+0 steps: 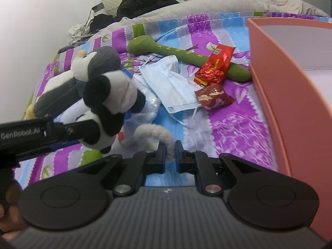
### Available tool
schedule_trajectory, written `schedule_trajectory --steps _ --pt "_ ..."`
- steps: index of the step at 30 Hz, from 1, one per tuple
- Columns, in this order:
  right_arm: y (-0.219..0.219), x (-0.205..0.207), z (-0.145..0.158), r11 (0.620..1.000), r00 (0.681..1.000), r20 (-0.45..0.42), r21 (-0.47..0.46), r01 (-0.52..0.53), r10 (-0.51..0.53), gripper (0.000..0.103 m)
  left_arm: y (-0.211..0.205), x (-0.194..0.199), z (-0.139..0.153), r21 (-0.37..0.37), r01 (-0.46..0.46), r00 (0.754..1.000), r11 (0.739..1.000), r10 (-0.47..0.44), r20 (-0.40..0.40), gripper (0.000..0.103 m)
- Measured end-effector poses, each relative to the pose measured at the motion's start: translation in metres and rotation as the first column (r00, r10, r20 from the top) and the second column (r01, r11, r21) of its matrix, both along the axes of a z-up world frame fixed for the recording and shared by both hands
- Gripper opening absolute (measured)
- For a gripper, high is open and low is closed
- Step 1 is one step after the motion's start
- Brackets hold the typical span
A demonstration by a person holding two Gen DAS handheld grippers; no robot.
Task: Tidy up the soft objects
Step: 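Grasp the white fluffy ring with the right tool while the left tool grasps the panda plush, then carry the white ring with the right tool while the left tool carries the panda to the box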
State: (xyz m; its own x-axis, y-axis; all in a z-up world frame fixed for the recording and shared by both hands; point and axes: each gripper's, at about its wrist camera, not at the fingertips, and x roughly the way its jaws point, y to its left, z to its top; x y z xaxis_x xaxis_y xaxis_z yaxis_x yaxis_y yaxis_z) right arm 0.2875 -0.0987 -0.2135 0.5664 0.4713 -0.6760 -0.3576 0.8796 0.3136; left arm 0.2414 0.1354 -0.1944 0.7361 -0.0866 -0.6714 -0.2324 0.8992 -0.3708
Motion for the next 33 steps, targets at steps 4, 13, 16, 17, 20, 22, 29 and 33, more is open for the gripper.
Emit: schedule_trajectory --steps 4,13,16,17,20,22,29,33 --pt "-0.011 -0.02 0.006 1.0 1.0 -0.001 -0.016 -0.002 0.002 0.013 -0.006 -0.027 0.007 -0.001 -0.004 1.0 1.0 0.004 -0.008 0.046" --pt "-0.036 -0.05 -0.026 1.0 0.999 -0.05 0.03 0.005 -0.004 0.013 -0.019 -0.075 0.003 0.029 0.0 0.998 1.0 0.002 -0.06 0.045" --pt "-0.035 -0.051 -0.047 0.999 0.999 0.011 0.029 -0.03 0.03 0.011 -0.021 -0.082 0.0 0.038 0.007 0.997 0.999 -0.004 -0.075 0.045" --pt "-0.035 -0.052 -0.049 0.998 0.998 0.049 0.037 -0.043 0.042 0.011 -0.022 -0.084 0.0 0.04 0.008 0.997 0.999 -0.005 -0.077 0.045" --pt "-0.032 -0.051 -0.056 0.996 0.99 0.12 0.039 -0.075 0.07 0.011 -0.022 -0.088 0.002 0.054 0.009 0.997 0.998 -0.005 -0.081 0.045" --pt "-0.029 -0.049 -0.061 0.994 0.984 0.155 0.048 -0.097 0.089 0.011 -0.022 -0.09 0.003 0.06 0.008 0.996 0.998 -0.003 -0.085 0.044" --pt "-0.019 -0.031 -0.07 0.981 0.967 0.195 0.067 -0.179 0.163 0.011 -0.021 -0.092 0.003 0.063 0.008 0.994 0.998 -0.001 -0.108 0.044" --pt "-0.02 -0.019 -0.073 0.973 0.972 0.152 0.123 -0.197 0.178 0.01 -0.02 -0.089 -0.001 0.068 0.009 0.993 0.998 0.0 -0.122 0.042"
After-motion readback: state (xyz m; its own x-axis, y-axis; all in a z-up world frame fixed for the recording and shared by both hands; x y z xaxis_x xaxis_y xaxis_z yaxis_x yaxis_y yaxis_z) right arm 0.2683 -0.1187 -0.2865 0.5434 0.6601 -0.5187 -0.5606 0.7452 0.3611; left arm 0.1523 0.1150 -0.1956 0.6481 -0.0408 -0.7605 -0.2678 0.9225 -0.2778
